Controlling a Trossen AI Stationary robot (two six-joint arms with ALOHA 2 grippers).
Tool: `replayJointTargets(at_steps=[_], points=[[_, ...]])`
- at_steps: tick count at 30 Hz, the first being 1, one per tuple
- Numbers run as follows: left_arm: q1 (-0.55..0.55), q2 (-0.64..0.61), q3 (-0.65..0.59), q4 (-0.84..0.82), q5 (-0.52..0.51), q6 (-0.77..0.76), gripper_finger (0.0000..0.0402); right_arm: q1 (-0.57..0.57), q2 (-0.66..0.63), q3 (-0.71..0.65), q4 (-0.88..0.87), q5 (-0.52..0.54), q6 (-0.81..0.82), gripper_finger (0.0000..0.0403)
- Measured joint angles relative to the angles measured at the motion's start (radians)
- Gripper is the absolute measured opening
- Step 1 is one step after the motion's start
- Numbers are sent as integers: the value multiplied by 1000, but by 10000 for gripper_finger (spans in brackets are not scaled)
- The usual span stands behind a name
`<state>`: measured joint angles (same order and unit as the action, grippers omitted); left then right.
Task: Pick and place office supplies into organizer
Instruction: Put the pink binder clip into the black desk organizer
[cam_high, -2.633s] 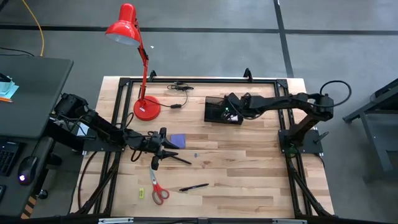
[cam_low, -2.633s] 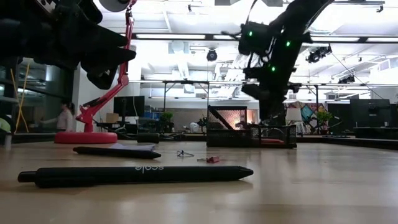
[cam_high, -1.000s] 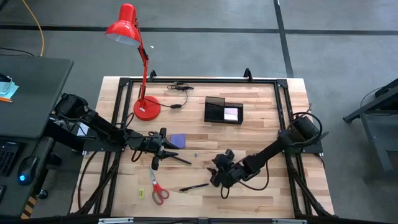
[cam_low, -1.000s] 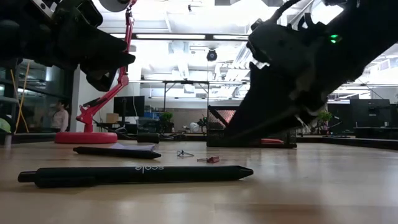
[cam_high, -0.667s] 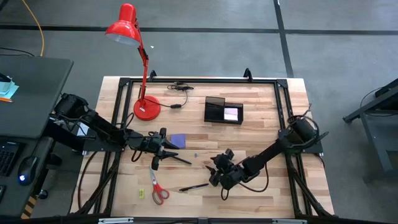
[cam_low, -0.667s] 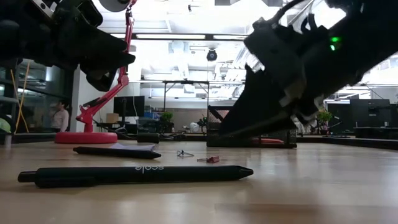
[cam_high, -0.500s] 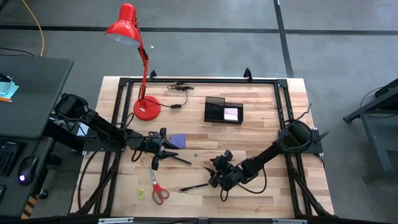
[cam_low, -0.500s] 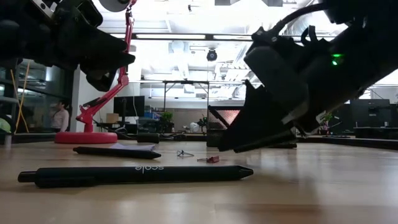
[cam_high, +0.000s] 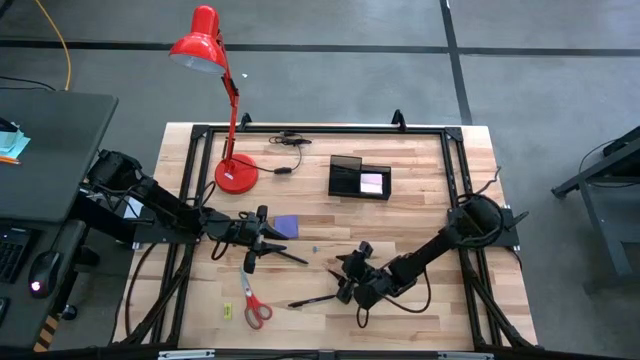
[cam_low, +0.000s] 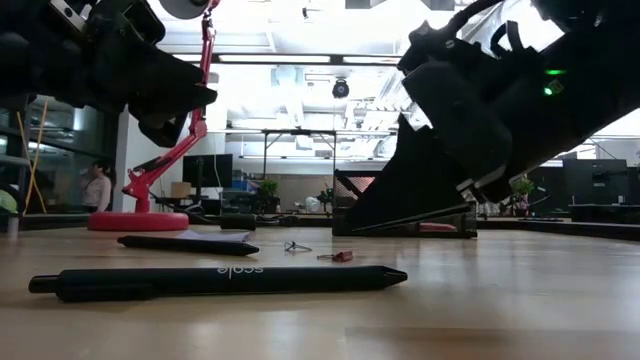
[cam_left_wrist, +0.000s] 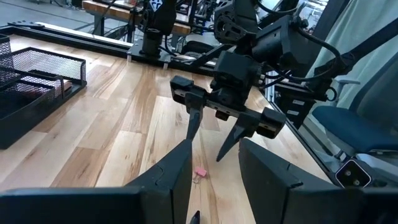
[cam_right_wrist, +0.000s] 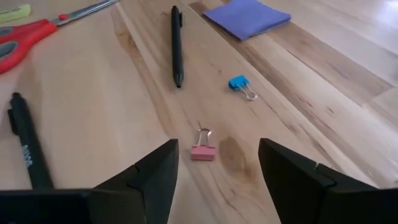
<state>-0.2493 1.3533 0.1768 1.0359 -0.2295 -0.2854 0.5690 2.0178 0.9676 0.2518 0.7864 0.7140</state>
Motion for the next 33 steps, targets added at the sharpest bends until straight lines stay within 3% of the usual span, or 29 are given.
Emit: replayJointTargets(at_steps=[18,33], points=[[0,0,0,-5,0,0,118,15,127,0,205,122,-131,214],[0,0,0,-8,0,0,117,11,169,1,285,101,-120,215]])
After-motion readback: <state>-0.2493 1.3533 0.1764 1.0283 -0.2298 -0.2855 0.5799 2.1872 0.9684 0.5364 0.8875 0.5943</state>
